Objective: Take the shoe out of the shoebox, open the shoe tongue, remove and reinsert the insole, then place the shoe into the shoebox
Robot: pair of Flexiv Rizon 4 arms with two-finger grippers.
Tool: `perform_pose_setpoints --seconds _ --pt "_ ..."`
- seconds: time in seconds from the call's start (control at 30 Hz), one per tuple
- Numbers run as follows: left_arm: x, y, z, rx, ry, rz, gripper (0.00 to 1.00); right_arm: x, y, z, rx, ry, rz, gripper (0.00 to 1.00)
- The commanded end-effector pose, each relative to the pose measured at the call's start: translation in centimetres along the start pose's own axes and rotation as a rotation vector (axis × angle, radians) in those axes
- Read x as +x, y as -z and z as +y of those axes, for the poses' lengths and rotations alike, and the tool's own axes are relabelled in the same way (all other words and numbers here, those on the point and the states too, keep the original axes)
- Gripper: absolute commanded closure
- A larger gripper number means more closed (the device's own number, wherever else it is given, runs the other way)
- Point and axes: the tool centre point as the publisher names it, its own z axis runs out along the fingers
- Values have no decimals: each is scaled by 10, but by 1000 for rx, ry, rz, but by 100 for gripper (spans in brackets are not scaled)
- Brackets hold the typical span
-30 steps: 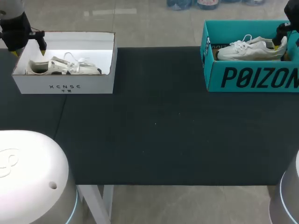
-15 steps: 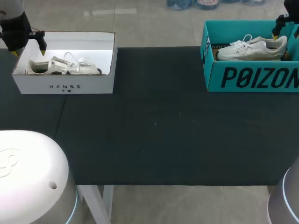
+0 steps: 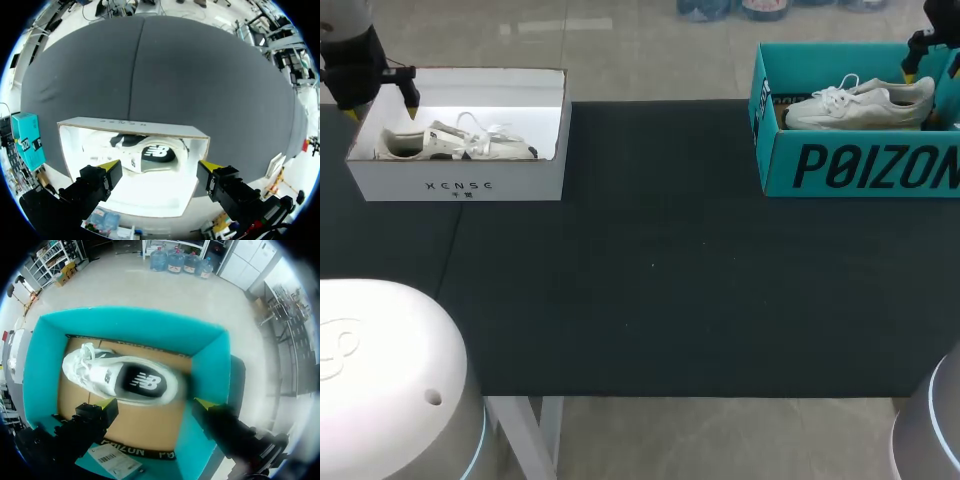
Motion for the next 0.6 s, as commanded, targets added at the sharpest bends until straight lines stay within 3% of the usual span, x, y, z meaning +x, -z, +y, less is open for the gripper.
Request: perform_pose_setpoints --seconds 0.03,0.6 --pt "0 0 0 -1 -1 1 0 -7 -14 8 29 -5 6 0" --pt "0 0 0 -1 -1 1 0 -10 -36 9 36 -36 -19 0"
